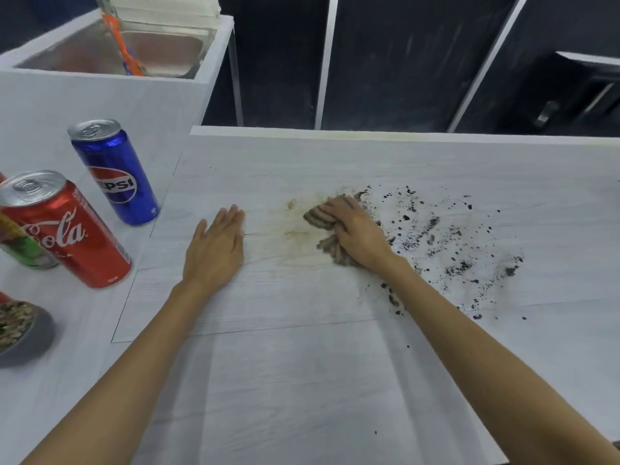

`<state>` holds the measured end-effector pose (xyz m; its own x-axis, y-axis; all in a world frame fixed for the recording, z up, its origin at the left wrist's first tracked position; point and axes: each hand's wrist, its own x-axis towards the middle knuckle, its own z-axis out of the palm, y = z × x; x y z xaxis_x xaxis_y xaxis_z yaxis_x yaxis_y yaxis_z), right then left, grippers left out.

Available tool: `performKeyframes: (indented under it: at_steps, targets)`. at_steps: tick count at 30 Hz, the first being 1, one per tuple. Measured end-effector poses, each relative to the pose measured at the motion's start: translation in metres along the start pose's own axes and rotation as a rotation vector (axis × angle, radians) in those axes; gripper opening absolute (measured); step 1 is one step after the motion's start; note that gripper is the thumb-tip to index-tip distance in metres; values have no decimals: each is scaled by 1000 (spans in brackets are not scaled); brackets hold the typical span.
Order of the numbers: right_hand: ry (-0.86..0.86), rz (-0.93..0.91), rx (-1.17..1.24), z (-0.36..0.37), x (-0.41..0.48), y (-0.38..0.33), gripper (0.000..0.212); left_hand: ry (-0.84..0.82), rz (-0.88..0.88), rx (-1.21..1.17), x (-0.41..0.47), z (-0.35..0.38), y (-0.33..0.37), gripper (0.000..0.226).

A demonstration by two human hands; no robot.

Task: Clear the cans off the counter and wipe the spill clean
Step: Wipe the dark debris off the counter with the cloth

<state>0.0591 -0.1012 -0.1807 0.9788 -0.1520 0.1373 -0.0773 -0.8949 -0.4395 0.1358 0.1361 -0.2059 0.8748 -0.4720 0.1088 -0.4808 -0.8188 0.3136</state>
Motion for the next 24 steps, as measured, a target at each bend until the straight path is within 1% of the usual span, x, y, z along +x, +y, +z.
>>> performKeyframes:
  at_steps: [2,3,4,6,7,8,10,14,15,17,19,20,22,24]
  targets:
    - [97,71,108,-4,4,-13,46,-4,1,-9,-1,-1,1,48]
    - [95,73,141,-5,0,-27,47,-5,1,-9,-2,-1,1,48]
    - [56,41,173,-2,-11,-42,47,-4,-1,-8,-2,-1,1,48]
    - [12,-129,150,17,-43,-72,45,-1,-4,-20,-1,-2,2,49]
    - [27,-224,68,30,-61,-84,45,-6,-5,-29,-1,-2,2,49]
    - [54,-267,-2,40,-74,-91,48,-13,-4,-35,-2,-3,2,49]
    - [41,-219,-31,38,-77,-81,52,-18,7,-50,-3,-4,2,48]
    - [-41,-119,-59,5,-36,-24,45,-16,35,-92,-8,-5,2,48]
    - [-48,-62,-23,-2,-23,-11,46,-16,40,-98,-7,-6,2,47]
    - [-59,50,139,-11,-6,1,48,-15,42,-114,-5,-8,5,47]
    - [-25,125,324,-18,-7,-8,50,-6,62,-119,-8,-10,10,46]
    - [-18,125,383,-20,-17,-18,51,4,79,-108,-12,-10,15,46]
    - [-64,38,395,-14,-56,-42,54,20,67,-102,-29,-8,28,47]
    - [-95,-130,276,6,-115,-61,56,-13,0,-128,-54,-4,47,50]
